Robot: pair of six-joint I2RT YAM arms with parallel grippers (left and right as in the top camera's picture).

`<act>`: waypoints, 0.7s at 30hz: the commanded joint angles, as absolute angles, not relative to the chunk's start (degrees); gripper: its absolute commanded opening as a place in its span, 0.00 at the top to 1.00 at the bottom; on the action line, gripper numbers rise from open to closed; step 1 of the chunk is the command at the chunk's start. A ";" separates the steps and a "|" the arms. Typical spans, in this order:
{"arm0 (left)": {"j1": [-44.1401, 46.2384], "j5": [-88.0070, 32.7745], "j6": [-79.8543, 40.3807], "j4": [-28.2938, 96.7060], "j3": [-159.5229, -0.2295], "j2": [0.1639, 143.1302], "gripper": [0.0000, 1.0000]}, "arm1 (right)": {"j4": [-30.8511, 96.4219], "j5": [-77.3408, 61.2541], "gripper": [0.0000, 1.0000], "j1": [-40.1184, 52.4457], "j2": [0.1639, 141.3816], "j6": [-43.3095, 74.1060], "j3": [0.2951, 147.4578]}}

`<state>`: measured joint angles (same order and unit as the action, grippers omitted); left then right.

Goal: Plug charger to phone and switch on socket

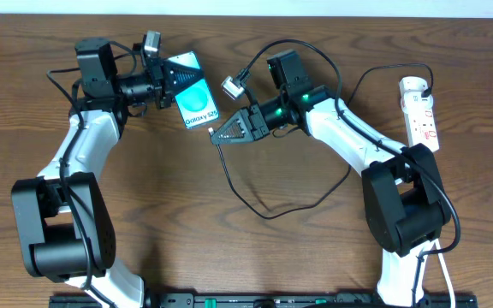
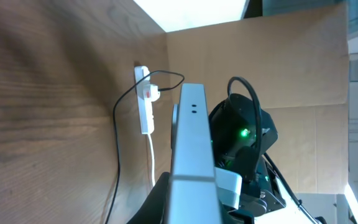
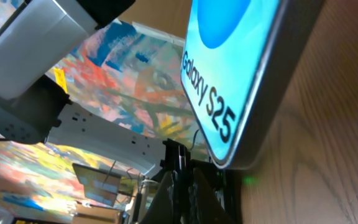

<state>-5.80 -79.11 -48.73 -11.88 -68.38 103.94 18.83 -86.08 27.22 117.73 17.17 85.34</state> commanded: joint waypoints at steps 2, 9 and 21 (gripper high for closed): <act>-6.09 -79.85 -52.95 -15.35 -68.47 103.61 0.93 | 16.97 -85.38 0.99 27.09 117.86 21.28 86.24; -6.07 -79.85 -57.78 -20.34 -68.47 103.61 0.93 | 10.39 -84.97 0.98 27.09 117.86 27.79 86.24; -6.07 -79.83 -57.76 -20.75 -68.47 103.61 0.93 | 4.54 -83.05 0.98 27.09 117.86 33.43 86.24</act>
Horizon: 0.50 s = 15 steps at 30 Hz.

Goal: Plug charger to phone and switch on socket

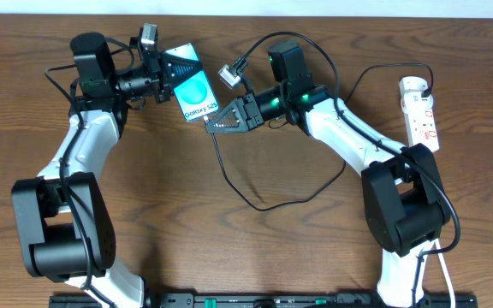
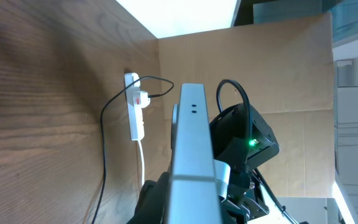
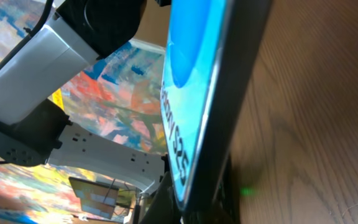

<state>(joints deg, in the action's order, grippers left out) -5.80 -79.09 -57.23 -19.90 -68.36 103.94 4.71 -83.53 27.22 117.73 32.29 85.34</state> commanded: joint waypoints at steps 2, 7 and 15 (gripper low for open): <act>-6.22 -79.81 -57.78 -21.80 -68.47 103.61 0.93 | 5.50 -82.98 0.98 27.07 117.86 33.39 86.21; -9.06 -77.45 -61.12 -22.46 -68.47 103.61 0.93 | 16.60 -77.87 0.98 26.83 117.86 28.47 86.04; -11.81 -79.92 -63.11 -22.94 -68.47 103.61 0.93 | 45.12 -32.23 0.98 26.39 117.86 28.69 86.04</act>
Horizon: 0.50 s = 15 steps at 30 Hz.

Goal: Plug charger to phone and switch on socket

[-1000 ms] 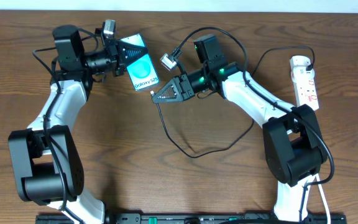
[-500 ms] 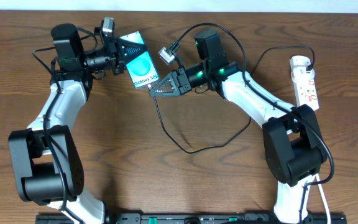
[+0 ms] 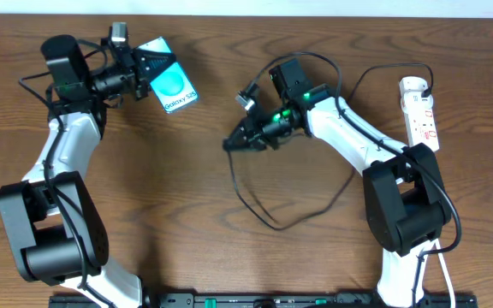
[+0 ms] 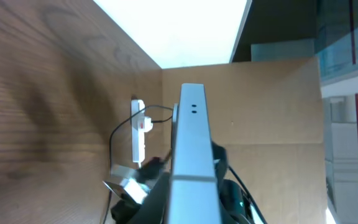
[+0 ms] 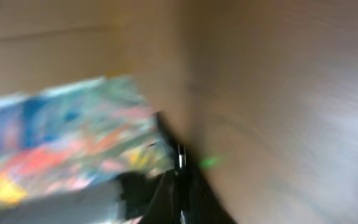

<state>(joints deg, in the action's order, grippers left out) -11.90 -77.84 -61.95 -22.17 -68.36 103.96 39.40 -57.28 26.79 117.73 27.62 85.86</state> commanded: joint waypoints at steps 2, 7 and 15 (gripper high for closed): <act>-11.81 -79.90 -63.09 -23.11 -68.47 103.61 0.93 | 50.65 -18.79 0.99 26.39 117.86 31.88 86.04; -11.81 -79.92 -63.09 -23.11 -68.47 103.61 0.93 | 58.63 0.95 0.98 26.39 117.86 36.51 86.04; -11.81 -80.36 -63.09 -23.11 -68.47 103.61 0.93 | 58.81 9.13 0.98 26.30 117.93 36.77 85.25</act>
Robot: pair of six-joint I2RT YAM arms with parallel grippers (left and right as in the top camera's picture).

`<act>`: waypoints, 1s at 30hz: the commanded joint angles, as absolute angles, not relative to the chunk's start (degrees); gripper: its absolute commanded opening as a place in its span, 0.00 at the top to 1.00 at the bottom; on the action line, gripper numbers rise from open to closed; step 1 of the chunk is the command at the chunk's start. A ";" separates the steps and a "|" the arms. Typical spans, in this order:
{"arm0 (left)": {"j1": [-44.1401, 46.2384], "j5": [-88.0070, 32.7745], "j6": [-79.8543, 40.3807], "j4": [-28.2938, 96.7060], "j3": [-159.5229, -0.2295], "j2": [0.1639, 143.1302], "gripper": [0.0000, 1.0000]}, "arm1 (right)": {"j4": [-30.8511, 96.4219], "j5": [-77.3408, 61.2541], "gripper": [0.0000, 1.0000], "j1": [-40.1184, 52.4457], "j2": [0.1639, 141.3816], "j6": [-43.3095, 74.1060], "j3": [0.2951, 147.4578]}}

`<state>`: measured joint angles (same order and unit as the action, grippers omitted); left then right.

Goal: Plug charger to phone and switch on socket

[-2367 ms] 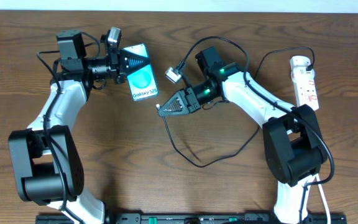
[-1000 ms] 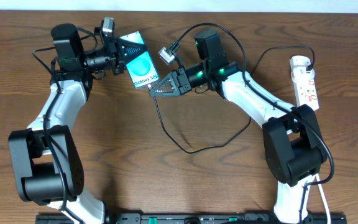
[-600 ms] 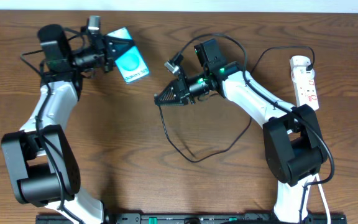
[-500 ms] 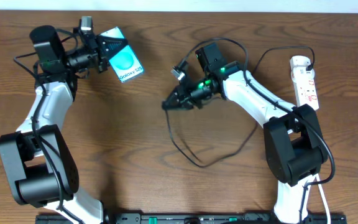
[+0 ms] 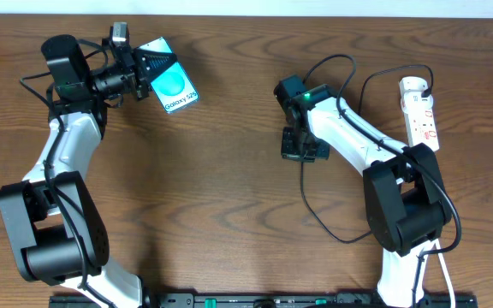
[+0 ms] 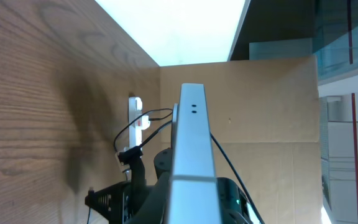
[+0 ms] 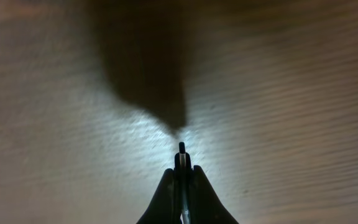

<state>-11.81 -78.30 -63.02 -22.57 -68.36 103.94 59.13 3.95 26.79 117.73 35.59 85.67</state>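
My left gripper (image 5: 146, 72) is shut on the phone (image 5: 170, 86), a blue "Galaxy S25" screen held at the far left of the table. The left wrist view shows that phone edge-on (image 6: 191, 149). My right gripper (image 5: 305, 152) points down at the table's middle, well right of the phone. It is shut on the charger plug (image 7: 181, 151), whose tip hangs just above the wood. The black cable (image 5: 303, 181) runs from it in a loop back to the white power strip (image 5: 419, 109) at the far right.
The power strip also shows far off in the left wrist view (image 6: 133, 115), with a white adapter plugged into it. Bare brown wood (image 5: 229, 188) lies between the two arms. The cable's loop lies on the table in front of the right arm.
My right gripper has moved right, away from the phone, and turned from pointing left to pointing down, plug still in it. The cable loop shifted right with it. The left arm and phone stayed put.
At first the phone was held near the table's middle with the plug just below its lower end. Then the plug was up against that end. After that the phone was at the far left, apart from the plug, and now the gap is wider.
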 commanded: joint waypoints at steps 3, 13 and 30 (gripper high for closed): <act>-11.81 -80.36 -63.09 -23.11 -68.47 103.61 0.93 | 58.57 9.08 0.98 26.28 118.21 36.82 84.60; -11.81 -80.55 -63.09 -23.09 -68.47 103.61 0.93 | 58.54 8.43 0.98 26.35 119.98 36.84 84.51; -11.81 -80.53 -62.87 -23.11 -68.47 103.61 0.92 | 58.57 6.68 0.54 26.33 122.96 37.26 84.51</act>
<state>-11.81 -79.20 -63.02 -22.57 -68.36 103.94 59.00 7.49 26.79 121.32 36.73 85.25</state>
